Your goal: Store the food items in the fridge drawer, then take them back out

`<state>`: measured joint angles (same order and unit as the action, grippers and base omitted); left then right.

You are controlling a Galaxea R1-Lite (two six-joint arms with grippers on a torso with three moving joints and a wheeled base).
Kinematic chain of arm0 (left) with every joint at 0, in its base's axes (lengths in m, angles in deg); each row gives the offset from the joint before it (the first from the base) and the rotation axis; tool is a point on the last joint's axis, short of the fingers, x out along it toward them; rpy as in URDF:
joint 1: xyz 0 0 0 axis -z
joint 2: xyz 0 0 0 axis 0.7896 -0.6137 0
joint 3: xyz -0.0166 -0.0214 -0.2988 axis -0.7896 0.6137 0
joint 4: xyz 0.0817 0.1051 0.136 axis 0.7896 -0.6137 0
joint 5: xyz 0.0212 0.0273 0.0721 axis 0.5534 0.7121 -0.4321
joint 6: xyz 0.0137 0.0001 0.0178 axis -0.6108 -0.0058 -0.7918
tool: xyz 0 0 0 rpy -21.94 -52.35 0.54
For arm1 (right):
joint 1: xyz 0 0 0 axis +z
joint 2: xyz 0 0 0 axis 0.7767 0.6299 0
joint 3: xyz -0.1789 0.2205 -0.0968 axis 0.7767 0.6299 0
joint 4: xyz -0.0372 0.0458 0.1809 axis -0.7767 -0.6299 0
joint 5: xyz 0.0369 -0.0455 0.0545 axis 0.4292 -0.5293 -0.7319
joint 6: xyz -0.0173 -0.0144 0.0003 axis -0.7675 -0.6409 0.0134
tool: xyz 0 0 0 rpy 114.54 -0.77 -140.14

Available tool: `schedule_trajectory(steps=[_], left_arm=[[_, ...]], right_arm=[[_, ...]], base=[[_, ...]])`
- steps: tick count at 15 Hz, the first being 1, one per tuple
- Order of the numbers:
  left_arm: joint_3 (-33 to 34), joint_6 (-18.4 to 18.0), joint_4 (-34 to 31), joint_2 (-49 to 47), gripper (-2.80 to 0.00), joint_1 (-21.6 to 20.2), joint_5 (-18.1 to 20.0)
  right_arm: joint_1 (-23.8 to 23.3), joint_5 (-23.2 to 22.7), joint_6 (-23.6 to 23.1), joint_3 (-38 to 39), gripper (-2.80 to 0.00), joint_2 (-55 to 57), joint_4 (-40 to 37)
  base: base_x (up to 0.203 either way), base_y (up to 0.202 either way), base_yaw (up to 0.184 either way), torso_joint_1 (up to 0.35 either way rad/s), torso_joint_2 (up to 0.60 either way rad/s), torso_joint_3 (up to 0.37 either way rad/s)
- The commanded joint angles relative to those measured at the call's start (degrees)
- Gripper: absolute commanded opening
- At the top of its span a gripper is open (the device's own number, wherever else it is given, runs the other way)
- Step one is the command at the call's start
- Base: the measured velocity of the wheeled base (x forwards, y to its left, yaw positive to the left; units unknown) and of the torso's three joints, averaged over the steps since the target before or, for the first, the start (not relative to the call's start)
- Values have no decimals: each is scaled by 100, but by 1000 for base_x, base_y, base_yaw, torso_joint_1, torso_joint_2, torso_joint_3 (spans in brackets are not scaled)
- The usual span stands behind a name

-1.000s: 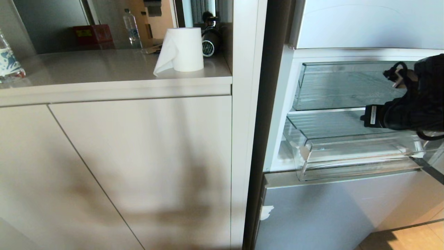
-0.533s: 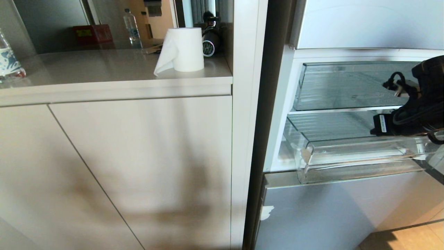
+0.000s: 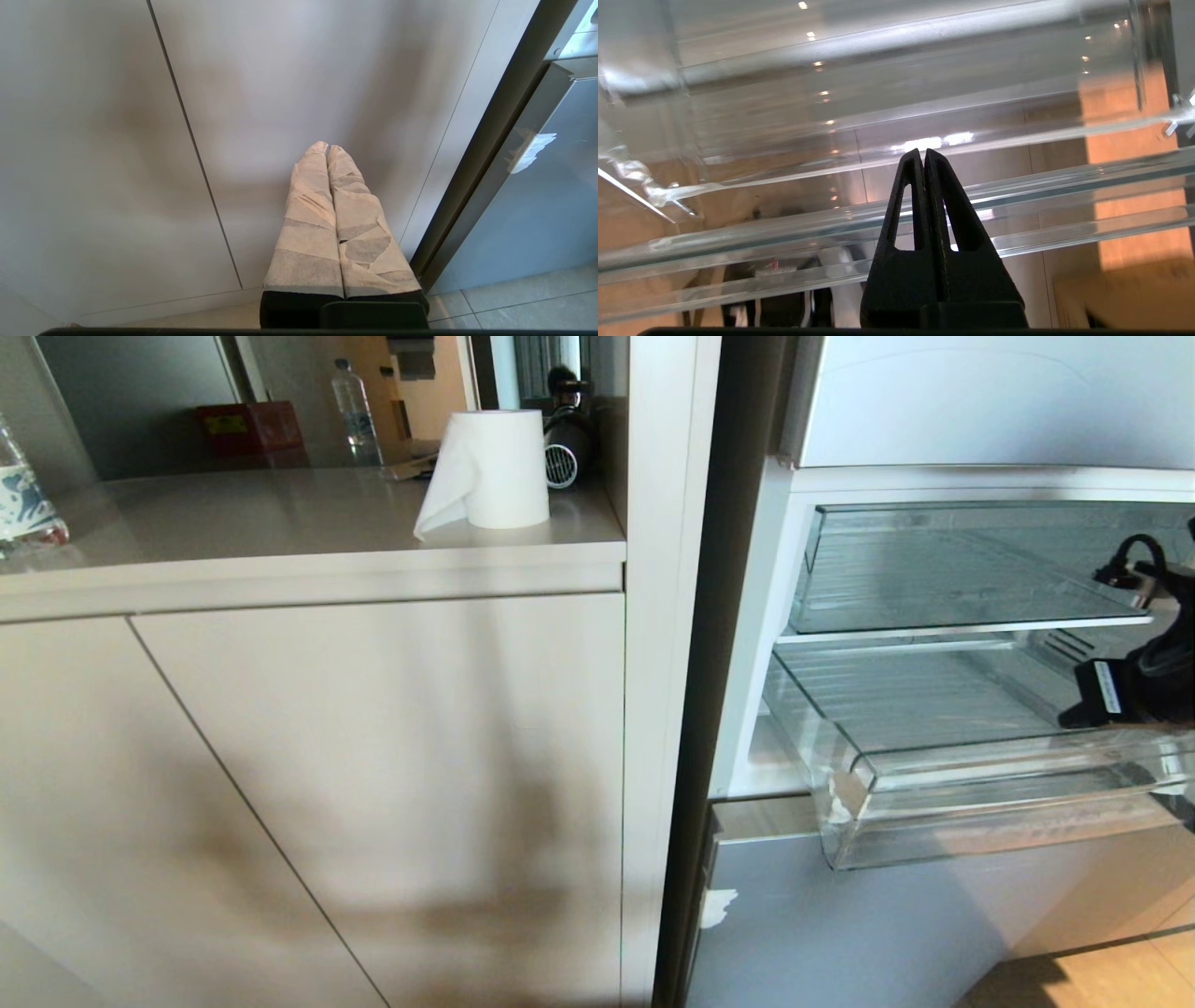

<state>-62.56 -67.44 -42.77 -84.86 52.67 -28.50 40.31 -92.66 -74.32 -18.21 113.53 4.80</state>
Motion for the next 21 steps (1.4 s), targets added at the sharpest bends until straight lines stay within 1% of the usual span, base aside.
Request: schedule_trajectory(steps=[1,3,5,10,13,14,17,21], left_arm=[[0,0,1,-4,-280,0,-1],[0,0,1,-4,-280,0,-1],[0,0,1,-4,-280,0,-1],[0,0,1,-4,-280,0,-1],[0,0,1,-4,-280,0,-1],[0,0,1,-4,-280,0,-1],[0,0,1,-4,-280,0,-1],[0,0,1,-4,-280,0,-1]], right_arm=[[-171,-7,-37,72,-280,-317,-145],[-246,-37,-60,262,-280,-405,-173],[-324,-203,-61,441,-280,-593,-173],[-456,-253,-94,656,-280,-977,-148],[-447,-859,10,679,-280,-1339,-33],[-440,-921,45,692,-280,-1524,-17],[-418,-954,77,1049,-280,-2467,-8],[-413,-950,61,1818,-280,-4382,51]], base=[[0,0,0,0,0,0],[0,0,0,0,0,0],[0,0,0,0,0,0],[0,0,0,0,0,0],[0,0,0,0,0,0],[0,0,0,0,0,0],[0,0,0,0,0,0],[0,0,0,0,0,0]])
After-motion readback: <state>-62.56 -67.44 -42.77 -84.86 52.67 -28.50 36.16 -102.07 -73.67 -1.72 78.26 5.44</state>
